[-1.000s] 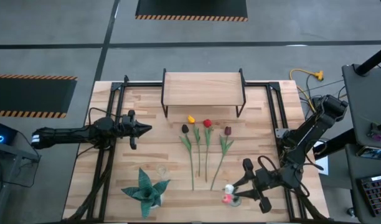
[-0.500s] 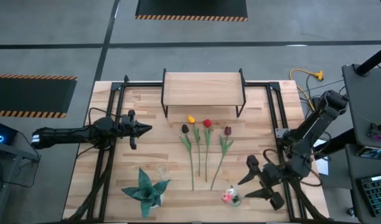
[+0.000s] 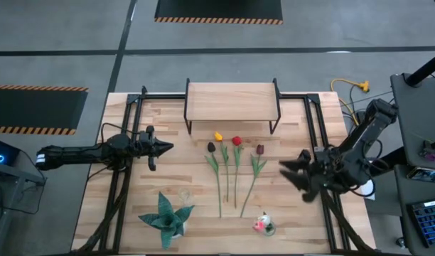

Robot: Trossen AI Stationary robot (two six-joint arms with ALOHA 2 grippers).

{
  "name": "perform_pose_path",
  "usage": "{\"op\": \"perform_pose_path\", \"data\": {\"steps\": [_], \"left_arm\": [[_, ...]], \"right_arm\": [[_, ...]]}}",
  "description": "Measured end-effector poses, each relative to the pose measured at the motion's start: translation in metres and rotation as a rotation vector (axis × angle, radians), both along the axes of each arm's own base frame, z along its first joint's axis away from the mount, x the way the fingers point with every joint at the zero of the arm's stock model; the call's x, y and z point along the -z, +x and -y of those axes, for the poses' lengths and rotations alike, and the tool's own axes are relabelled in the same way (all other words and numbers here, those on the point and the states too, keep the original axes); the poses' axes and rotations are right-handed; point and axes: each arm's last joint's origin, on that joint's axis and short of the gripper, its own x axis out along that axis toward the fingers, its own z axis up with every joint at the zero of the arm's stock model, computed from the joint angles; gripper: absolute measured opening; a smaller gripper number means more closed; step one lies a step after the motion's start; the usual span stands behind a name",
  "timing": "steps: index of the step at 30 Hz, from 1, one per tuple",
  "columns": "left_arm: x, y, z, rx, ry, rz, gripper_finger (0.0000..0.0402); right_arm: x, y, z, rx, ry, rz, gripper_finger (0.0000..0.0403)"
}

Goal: Pick and place flowers into a vace then onto a shelf
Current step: Put the dark red flower into the bottom transparent vase

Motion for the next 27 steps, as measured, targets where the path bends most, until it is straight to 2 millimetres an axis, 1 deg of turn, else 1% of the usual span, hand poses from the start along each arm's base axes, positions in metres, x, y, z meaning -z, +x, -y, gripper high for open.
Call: {"op": "perform_pose_path", "data": {"steps": [2, 4, 7, 11, 16, 19, 23, 27], "left_arm": [[0.000, 0.000, 0.000, 0.000, 0.000, 0.000, 0.0000], [0.000, 0.000, 0.000, 0.000, 0.000, 0.000, 0.0000], [0.000, 0.000, 0.000, 0.000, 0.000, 0.000, 0.0000], [0.000, 0.000, 0.000, 0.000, 0.000, 0.000, 0.0000], [0.000, 0.000, 0.000, 0.000, 0.000, 0.000, 0.0000], [0.000, 0.000, 0.000, 0.000, 0.000, 0.000, 0.0000], [0.000, 0.000, 0.000, 0.000, 0.000, 0.000, 0.0000], [0.000, 0.000, 0.000, 0.000, 0.000, 0.000, 0.0000]], "right_arm": [[0.000, -0.002, 0.004, 0.078, 0.032, -0.008, 0.0201], [0.003, -0.002, 0.006, 0.115, 0.045, -0.021, 0.0204], [0.011, 0.000, 0.007, 0.129, 0.054, -0.045, 0.0210], [0.028, 0.005, 0.010, 0.130, 0.152, -0.063, 0.0219], [0.052, 0.011, 0.020, 0.060, 0.324, -0.173, 0.0234], [0.066, 0.016, 0.027, 0.068, 0.422, -0.258, 0.0247], [0.078, 0.023, 0.036, 0.109, 0.457, -0.344, 0.0265], [0.084, 0.033, 0.044, 0.142, 0.472, -0.390, 0.0281]]}}
